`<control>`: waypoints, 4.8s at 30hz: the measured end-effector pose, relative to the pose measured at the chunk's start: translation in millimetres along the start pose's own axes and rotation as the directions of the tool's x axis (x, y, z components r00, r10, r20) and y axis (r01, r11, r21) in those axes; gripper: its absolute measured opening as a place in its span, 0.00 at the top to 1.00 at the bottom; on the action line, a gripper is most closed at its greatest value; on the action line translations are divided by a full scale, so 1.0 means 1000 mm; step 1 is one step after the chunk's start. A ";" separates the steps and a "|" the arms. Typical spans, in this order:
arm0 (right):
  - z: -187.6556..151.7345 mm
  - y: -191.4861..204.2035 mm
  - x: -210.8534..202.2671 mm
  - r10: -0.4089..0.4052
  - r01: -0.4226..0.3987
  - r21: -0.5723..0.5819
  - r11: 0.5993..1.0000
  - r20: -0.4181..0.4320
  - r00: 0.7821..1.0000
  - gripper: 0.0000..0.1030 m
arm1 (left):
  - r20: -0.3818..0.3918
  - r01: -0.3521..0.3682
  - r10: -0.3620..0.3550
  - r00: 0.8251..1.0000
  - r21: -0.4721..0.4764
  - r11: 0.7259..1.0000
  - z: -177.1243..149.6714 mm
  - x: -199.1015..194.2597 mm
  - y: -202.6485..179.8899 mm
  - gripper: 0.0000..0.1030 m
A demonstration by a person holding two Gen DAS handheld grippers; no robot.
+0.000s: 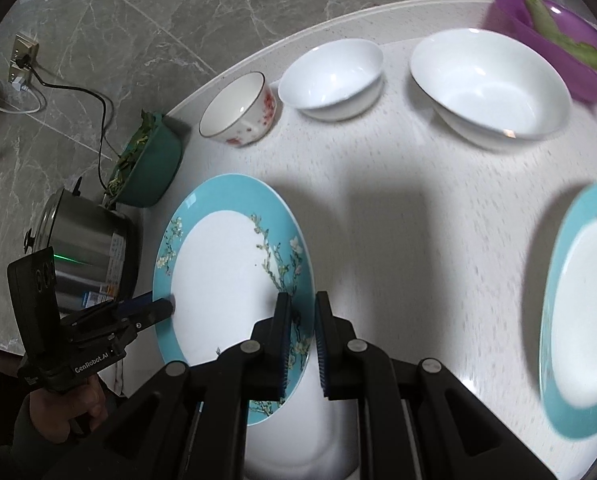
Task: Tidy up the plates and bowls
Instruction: 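Lift the teal plate with both grippers and carry it over the white plate, then lower the teal plate onto the white plate and open both grippers, then move both grippers to the second teal plate by the sink and close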
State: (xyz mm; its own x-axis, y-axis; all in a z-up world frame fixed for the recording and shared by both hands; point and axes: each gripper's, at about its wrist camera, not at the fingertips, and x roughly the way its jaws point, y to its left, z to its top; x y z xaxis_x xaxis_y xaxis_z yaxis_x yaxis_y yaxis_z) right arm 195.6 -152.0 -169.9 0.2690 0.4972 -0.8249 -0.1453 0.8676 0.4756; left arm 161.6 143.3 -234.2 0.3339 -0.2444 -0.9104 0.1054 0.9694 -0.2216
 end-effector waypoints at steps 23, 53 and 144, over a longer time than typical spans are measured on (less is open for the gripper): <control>-0.086 -0.019 0.009 -0.054 0.056 0.053 0.997 -0.039 0.998 0.86 | -0.080 -0.035 0.043 0.996 0.097 0.995 -0.086 0.022 -0.021 0.74; -0.105 0.006 0.021 -0.258 0.261 -0.162 0.952 0.040 0.965 0.78 | 0.029 -0.191 0.190 0.981 0.249 0.950 -0.098 0.030 -0.044 0.70; -0.028 -0.340 -0.101 0.143 -0.149 0.303 0.941 0.041 0.989 0.90 | -0.097 0.149 -0.138 0.986 0.126 0.981 0.070 0.187 -0.331 0.79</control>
State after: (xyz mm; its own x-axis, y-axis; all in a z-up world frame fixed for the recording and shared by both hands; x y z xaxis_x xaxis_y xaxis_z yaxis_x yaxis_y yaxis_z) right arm 190.7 -496.6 -256.9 0.2844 0.6157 -0.7349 0.1120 0.7399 0.6633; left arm 255.0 -225.2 -306.5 0.2235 -0.3722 -0.9008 0.2716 0.9114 -0.3092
